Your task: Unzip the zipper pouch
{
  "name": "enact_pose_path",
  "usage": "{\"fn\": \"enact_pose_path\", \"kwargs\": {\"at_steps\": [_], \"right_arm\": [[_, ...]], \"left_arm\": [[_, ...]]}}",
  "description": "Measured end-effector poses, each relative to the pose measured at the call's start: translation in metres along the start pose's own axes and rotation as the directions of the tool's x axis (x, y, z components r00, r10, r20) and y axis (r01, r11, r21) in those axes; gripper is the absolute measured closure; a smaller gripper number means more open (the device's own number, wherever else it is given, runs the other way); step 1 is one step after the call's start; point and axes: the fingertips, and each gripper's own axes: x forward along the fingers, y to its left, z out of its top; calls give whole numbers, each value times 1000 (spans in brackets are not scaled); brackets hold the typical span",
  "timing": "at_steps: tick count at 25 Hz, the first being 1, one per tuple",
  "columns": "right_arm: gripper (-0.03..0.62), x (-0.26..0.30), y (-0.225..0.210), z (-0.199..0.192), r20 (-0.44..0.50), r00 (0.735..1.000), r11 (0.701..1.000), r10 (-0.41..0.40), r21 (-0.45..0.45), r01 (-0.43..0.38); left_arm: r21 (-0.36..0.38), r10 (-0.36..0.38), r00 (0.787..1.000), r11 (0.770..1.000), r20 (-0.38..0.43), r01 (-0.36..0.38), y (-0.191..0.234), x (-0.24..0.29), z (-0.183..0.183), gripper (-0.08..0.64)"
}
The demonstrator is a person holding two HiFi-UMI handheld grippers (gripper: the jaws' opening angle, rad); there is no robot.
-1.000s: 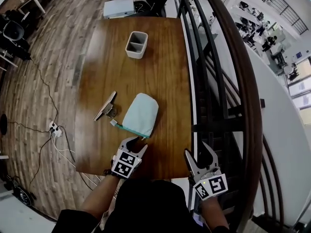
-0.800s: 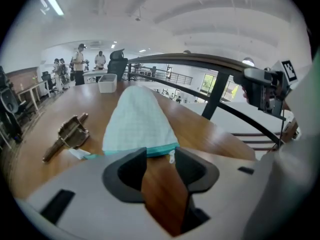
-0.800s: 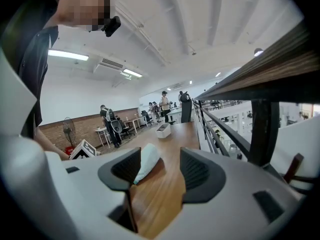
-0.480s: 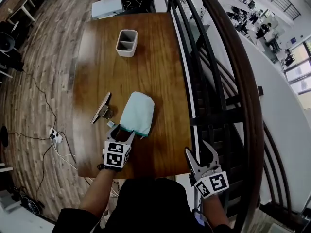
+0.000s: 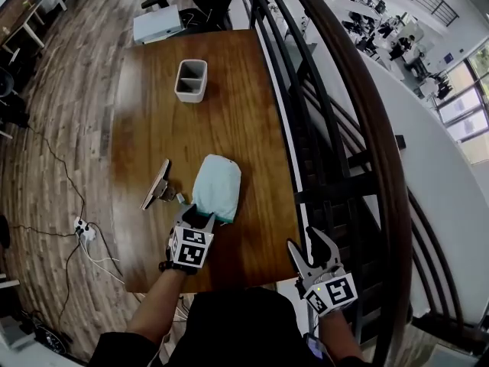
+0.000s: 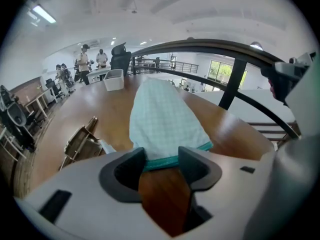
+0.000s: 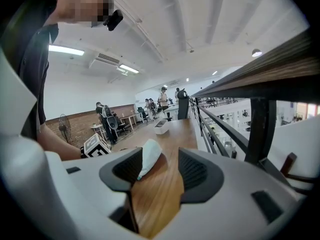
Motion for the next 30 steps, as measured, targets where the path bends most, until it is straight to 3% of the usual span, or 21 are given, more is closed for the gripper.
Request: {"fn": "enact_pose_path", "kwargs": {"at_steps": [3,5,7,12,17,20,24,30], "right_arm": [[378,0,11,0,1,1000,1000,9,-8,-9],[387,2,18,-1,-7,1000,1000,22,-19,-22],[391,6,25,-1,-21,999,998,39,-40,-39],[393,24,34,-16,-117,990,989,74,-121,-88],[391,42,50,-35,-205,969,957,139,-224,-184],[380,49,64,-45,-250,953,909,169,-335,-249],[330,64,82,-71,-317,933,799,169,-510,-318],[298,98,102,-95,-373,904,670,207,-620,-409]], "left_arm": [[13,-8,1000,1000,-1,8,-3,-2,-2,368],[0,-22,1000,1000,-4,22,-3,-4,-5,465],[-20,-61,998,998,-11,61,-5,-7,-6,513],[-54,-170,985,984,7,170,-18,-27,5,531],[-91,-215,973,971,87,223,-23,-61,32,534],[-151,-243,962,953,127,261,-21,-78,46,535],[-233,-260,951,927,165,294,-12,-95,59,535],[-281,-258,949,911,182,302,-8,-126,66,535]]}}
